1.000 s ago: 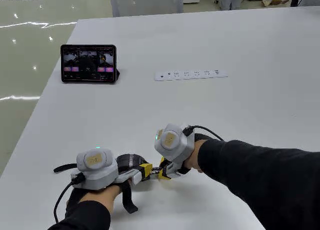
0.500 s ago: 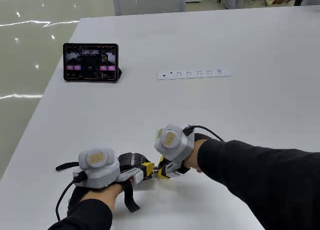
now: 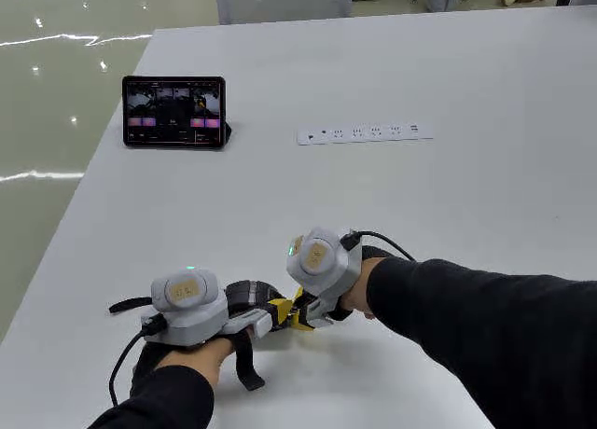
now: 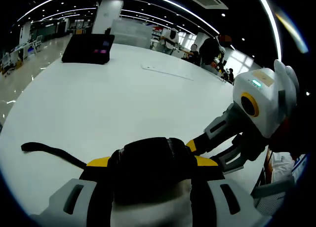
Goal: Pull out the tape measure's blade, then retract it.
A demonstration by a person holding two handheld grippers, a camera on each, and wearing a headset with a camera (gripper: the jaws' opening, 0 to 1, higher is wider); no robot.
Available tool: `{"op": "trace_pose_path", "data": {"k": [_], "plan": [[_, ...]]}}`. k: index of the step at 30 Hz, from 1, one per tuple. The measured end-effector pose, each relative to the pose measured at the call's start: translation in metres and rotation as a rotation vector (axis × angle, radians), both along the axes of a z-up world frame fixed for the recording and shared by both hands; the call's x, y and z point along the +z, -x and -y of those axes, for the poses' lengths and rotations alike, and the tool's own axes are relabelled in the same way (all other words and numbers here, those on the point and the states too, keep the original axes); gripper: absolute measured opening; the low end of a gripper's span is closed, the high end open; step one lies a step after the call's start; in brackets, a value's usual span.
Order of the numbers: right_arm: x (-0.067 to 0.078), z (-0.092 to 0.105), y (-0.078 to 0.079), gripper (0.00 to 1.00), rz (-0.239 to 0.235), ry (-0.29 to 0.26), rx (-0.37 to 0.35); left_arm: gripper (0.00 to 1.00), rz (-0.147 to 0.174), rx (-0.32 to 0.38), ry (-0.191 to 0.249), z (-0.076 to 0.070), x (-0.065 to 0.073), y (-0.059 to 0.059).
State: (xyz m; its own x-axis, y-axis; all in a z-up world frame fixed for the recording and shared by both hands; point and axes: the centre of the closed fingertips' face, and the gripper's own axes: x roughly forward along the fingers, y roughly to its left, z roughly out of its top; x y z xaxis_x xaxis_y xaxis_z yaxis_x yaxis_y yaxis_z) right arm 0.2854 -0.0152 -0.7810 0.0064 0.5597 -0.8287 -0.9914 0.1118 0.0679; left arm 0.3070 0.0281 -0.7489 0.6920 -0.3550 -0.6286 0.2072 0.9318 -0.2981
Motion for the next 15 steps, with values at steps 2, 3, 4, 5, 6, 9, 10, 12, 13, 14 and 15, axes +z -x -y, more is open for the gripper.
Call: {"op": "trace_pose_path", "data": {"k": [2,3,4,5,6,9,10,12,13,14,15], "plan": [[0.0009,0.0001,0.0007,0.11,0.003,0.003,0.008,0.59,0.001,0.000,0.000,0.0002,0.0001,0.0001],[0.0005,0.0002,0.0006,0.11,0.001,0.002,0.007,0.59,0.002,0.000,0.000,0.0003,0.0001,0.0000],[0.0005,0.0002,0.0005,0.11,0.001,0.001,0.006,0.59,0.002,0.000,0.000,0.0003,0.0001,0.0000],[0.0007,0.0001,0.0005,0.11,0.001,0.000,0.006,0.59,0.003,0.000,0.001,0.0004,0.0001,0.0000],[0.0008,0.0001,0.0005,0.11,0.001,0.000,0.006,0.59,0.003,0.000,0.001,0.0004,0.0000,-0.0001],[0.0008,0.0001,0.0007,0.11,0.000,-0.001,0.005,0.59,0.004,0.000,0.001,0.0006,0.0001,0.0003],[0.0008,0.0001,0.0007,0.11,-0.001,-0.001,0.002,0.59,0.006,-0.002,-0.001,0.0007,0.0002,0.0005],[0.0007,-0.0001,0.0008,0.11,0.001,-0.001,0.000,0.60,0.014,-0.002,-0.005,0.0009,0.0000,0.0006],[0.0004,-0.0001,0.0008,0.11,0.003,0.000,0.000,0.60,0.018,0.000,-0.007,0.0011,-0.0001,0.0004],[0.0004,-0.0003,0.0007,0.11,0.006,0.000,0.002,0.60,0.021,0.002,-0.009,0.0010,-0.0002,0.0001],[0.0006,-0.0003,0.0012,0.12,0.012,0.001,0.002,0.61,0.024,0.003,-0.013,0.0010,-0.0002,0.0000]]}}
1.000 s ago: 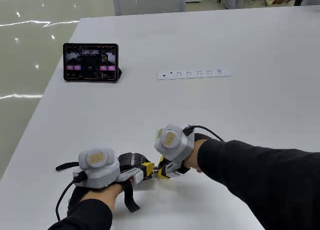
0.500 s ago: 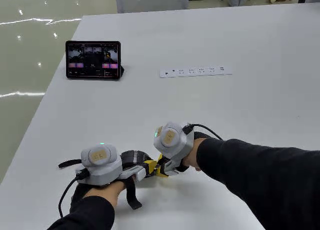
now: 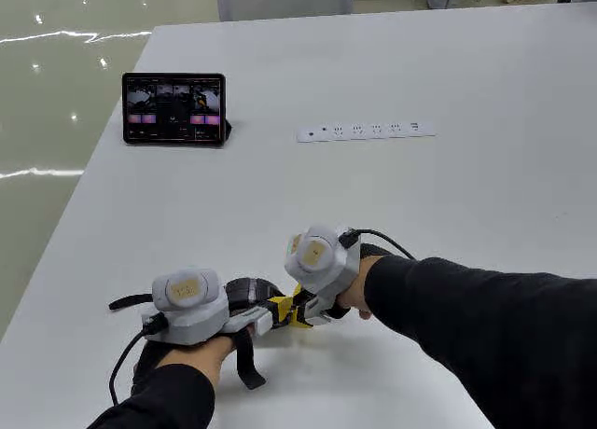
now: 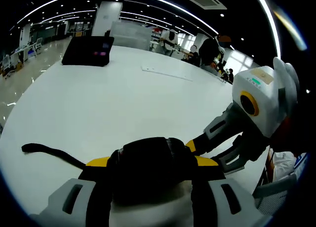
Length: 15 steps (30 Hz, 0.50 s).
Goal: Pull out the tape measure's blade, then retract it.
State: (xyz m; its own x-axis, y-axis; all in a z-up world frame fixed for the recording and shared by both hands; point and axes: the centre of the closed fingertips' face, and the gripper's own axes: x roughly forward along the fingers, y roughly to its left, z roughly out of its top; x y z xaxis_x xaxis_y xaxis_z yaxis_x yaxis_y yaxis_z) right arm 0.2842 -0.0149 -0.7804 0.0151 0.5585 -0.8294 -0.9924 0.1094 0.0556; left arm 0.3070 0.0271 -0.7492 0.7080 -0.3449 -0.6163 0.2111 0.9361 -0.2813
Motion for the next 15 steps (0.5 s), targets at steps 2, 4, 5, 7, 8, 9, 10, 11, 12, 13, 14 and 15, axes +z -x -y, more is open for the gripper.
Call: {"op": "trace_pose_path", "data": {"k": [2,4,5,7,8,9,10,11,12,13,14,15], "plan": [[-0.0001,0.0000,0.0001,0.12,0.007,-0.001,-0.001,0.61,0.002,0.000,-0.004,-0.0001,0.0003,0.0001],[-0.0001,0.0002,-0.0003,0.12,0.002,-0.007,-0.012,0.61,0.000,-0.003,-0.006,-0.0003,0.0003,0.0001],[0.0000,0.0001,-0.0006,0.12,0.001,-0.010,-0.017,0.61,-0.003,-0.005,-0.008,-0.0006,0.0000,-0.0003],[-0.0001,0.0001,-0.0008,0.12,0.006,-0.008,-0.017,0.61,0.000,-0.015,-0.027,-0.0003,0.0016,-0.0008],[0.0000,0.0000,-0.0009,0.12,0.006,-0.008,-0.018,0.61,0.006,-0.024,-0.039,-0.0002,0.0025,-0.0013],[0.0002,0.0001,-0.0009,0.12,0.003,-0.006,-0.025,0.61,0.013,-0.038,-0.053,-0.0002,0.0034,-0.0017],[0.0003,0.0001,-0.0010,0.12,0.004,-0.005,-0.028,0.61,0.014,-0.056,-0.065,-0.0002,0.0042,-0.0015],[0.0004,0.0001,-0.0009,0.12,0.006,-0.004,-0.029,0.61,0.015,-0.061,-0.067,-0.0004,0.0040,-0.0017],[0.0006,0.0004,-0.0009,0.12,0.009,-0.003,-0.032,0.61,0.019,-0.070,-0.070,-0.0006,0.0047,-0.0020],[0.0007,0.0006,-0.0010,0.12,0.010,-0.002,-0.035,0.61,0.021,-0.079,-0.075,-0.0007,0.0052,-0.0020],[0.0003,0.0011,-0.0014,0.13,0.011,-0.001,-0.042,0.61,0.023,-0.084,-0.078,-0.0007,0.0058,-0.0020],[0.0002,0.0022,-0.0021,0.13,0.009,0.001,-0.058,0.60,0.025,-0.090,-0.081,-0.0009,0.0067,-0.0024]]}}
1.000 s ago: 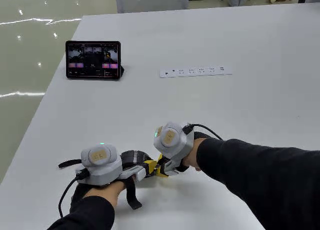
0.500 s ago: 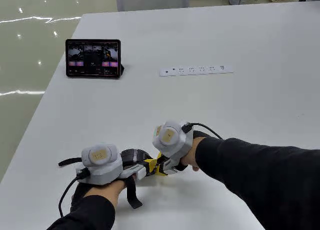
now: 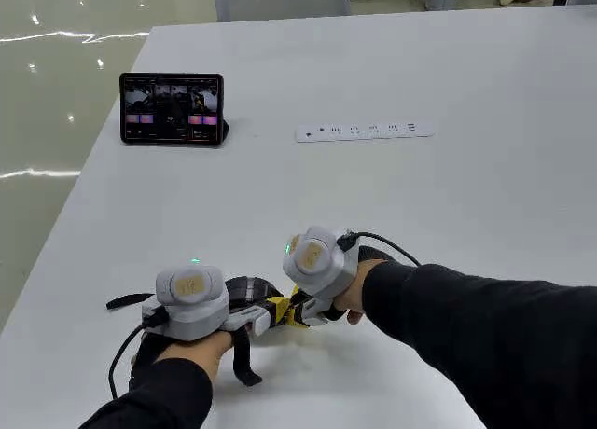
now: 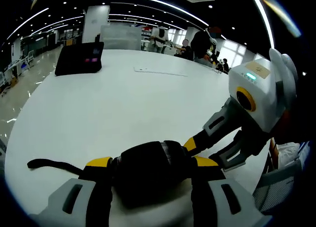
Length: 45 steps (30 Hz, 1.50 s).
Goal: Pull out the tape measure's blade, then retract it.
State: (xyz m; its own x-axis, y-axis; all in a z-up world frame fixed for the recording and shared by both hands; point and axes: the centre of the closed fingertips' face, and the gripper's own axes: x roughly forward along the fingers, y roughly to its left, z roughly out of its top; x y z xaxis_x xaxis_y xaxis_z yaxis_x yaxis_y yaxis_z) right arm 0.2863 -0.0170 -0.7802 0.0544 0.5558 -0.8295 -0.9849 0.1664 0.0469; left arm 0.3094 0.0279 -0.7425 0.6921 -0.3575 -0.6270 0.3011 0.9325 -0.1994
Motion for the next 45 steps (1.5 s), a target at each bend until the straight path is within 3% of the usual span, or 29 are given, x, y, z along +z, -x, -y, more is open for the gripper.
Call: {"op": "trace_pose_path", "data": {"k": [6,15,20,25,33,40,41,45], "plan": [[0.003,0.011,-0.002,0.18,0.009,0.001,-0.029,0.61,0.011,-0.019,0.004,-0.003,0.003,0.001],[0.011,0.032,0.004,0.27,0.003,-0.052,-0.112,0.68,0.013,-0.073,0.009,-0.012,0.006,0.007],[0.016,0.047,0.009,0.32,0.005,-0.078,-0.146,0.77,0.018,-0.096,-0.009,-0.025,0.006,0.009],[0.020,0.066,0.017,0.34,-0.008,-0.114,-0.190,0.87,0.019,-0.135,0.010,-0.026,0.012,0.014],[0.038,0.095,0.020,0.36,0.043,-0.163,-0.226,0.99,0.028,-0.201,0.006,-0.035,0.012,0.022],[0.045,0.118,0.023,0.45,0.058,-0.177,-0.254,0.99,0.026,-0.276,0.028,-0.041,0.018,0.034],[0.045,0.121,0.024,0.46,0.060,-0.180,-0.259,0.99,0.022,-0.295,0.007,-0.043,0.017,0.036],[0.044,0.134,0.028,0.53,0.064,-0.181,-0.280,0.99,0.055,-0.318,0.049,-0.043,0.029,0.044]]}}
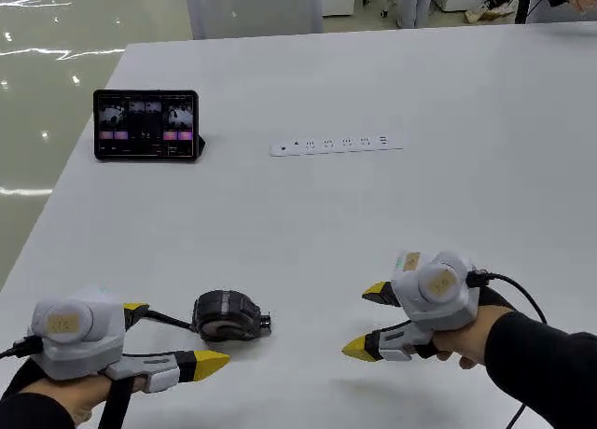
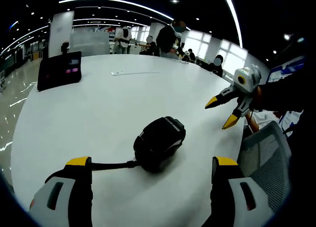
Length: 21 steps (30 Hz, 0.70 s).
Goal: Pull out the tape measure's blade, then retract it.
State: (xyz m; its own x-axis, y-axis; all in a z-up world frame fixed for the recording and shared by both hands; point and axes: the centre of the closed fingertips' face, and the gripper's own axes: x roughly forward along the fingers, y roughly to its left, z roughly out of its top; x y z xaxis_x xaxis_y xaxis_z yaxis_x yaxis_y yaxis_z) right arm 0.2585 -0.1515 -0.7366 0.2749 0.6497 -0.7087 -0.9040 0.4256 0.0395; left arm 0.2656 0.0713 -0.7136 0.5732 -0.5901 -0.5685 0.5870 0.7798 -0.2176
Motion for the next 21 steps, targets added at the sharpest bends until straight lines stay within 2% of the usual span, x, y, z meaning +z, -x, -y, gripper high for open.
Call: {"op": "trace_pose_path", "data": {"k": [1,2,3,6,11,16,19,21], "plan": [[-0.001,0.003,0.001,0.54,-0.003,0.000,-0.004,0.99,-0.005,0.000,-0.004,-0.004,-0.002,0.000],[-0.003,0.007,0.004,0.56,-0.015,-0.004,-0.010,0.99,-0.036,-0.001,-0.005,-0.007,-0.005,0.003],[-0.003,0.009,0.005,0.57,-0.020,-0.008,-0.014,0.99,-0.043,0.000,-0.006,-0.009,-0.006,0.004],[-0.005,0.020,0.009,0.62,-0.024,-0.001,-0.033,0.99,-0.045,0.002,-0.014,-0.017,-0.005,0.007],[-0.007,0.042,0.013,0.68,-0.029,-0.002,-0.069,0.99,-0.058,-0.009,-0.055,-0.031,-0.006,0.016],[-0.013,0.067,0.022,0.76,-0.053,-0.003,-0.103,0.99,-0.058,-0.018,-0.086,-0.044,-0.005,0.023],[-0.012,0.081,0.024,0.79,-0.047,0.001,-0.119,0.99,-0.058,-0.028,-0.107,-0.050,-0.005,0.026],[-0.007,0.090,0.024,0.80,-0.023,-0.004,-0.123,0.99,-0.063,-0.040,-0.112,-0.052,-0.005,0.029]]}}
